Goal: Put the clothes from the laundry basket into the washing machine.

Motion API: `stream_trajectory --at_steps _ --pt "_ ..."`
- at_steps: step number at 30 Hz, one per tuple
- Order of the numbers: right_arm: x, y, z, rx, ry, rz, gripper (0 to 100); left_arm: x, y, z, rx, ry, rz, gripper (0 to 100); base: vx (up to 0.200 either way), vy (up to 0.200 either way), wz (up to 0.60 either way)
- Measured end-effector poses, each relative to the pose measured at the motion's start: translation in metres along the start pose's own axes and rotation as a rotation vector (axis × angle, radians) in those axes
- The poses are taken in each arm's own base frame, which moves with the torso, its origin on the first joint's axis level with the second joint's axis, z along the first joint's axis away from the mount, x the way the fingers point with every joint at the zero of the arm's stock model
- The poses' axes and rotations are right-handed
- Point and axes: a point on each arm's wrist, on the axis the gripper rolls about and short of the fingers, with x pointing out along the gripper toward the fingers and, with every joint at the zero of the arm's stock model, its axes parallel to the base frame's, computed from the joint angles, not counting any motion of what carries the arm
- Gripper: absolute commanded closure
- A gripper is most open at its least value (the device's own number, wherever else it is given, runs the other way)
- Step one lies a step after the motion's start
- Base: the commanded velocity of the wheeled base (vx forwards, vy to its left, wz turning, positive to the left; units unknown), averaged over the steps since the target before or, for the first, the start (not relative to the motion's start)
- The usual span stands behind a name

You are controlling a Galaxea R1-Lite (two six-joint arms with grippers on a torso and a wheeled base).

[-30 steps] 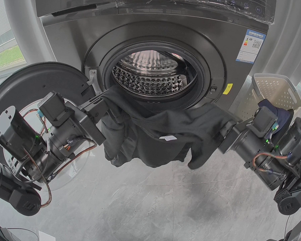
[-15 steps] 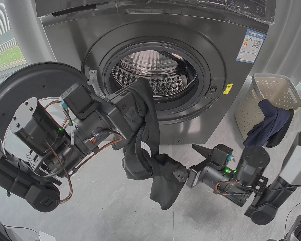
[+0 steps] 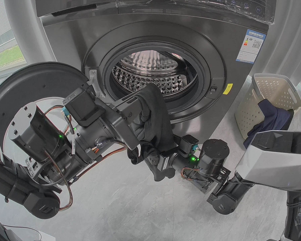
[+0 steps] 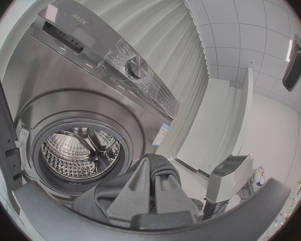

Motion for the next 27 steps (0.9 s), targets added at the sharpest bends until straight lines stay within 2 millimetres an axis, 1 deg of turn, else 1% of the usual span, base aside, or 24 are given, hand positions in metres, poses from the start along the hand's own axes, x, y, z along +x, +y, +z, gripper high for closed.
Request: stream_trajectory --at_steps 4,7,11,18,19,23,27 --pt "0.014 -0.009 -0.008 -0.003 -0.015 -0.019 0 -0.002 -0.003 0.003 0.000 -0.005 -0.011 100 0.000 0.000 0.00" --pt "0.020 -0.019 -0.013 -0.005 -0.019 -0.043 0 -0.003 -0.005 0.005 0.000 -0.009 -0.017 100 0.000 0.000 0.00" --pt "0.024 -0.032 -0.017 -0.008 -0.020 -0.078 0 -0.005 -0.007 0.008 0.001 -0.015 -0.021 100 0.000 0.000 0.00" --pt "0.025 -0.038 -0.019 -0.008 -0.021 -0.096 0 -0.005 -0.007 0.009 0.001 -0.019 -0.021 100 0.000 0.000 0.00" --pt "0.025 -0.038 -0.019 -0.008 -0.023 -0.097 100 -0.005 -0.007 0.009 0.001 -0.019 -0.022 100 0.000 0.000 0.00" --pt "0.027 -0.040 -0.017 -0.005 -0.034 -0.100 100 -0.007 -0.005 0.009 0.003 -0.018 -0.010 100 0.000 0.000 0.00" --pt "0.027 -0.047 -0.011 -0.004 -0.048 -0.117 100 -0.010 -0.002 0.007 0.002 -0.005 0.010 100 0.000 0.000 0.00"
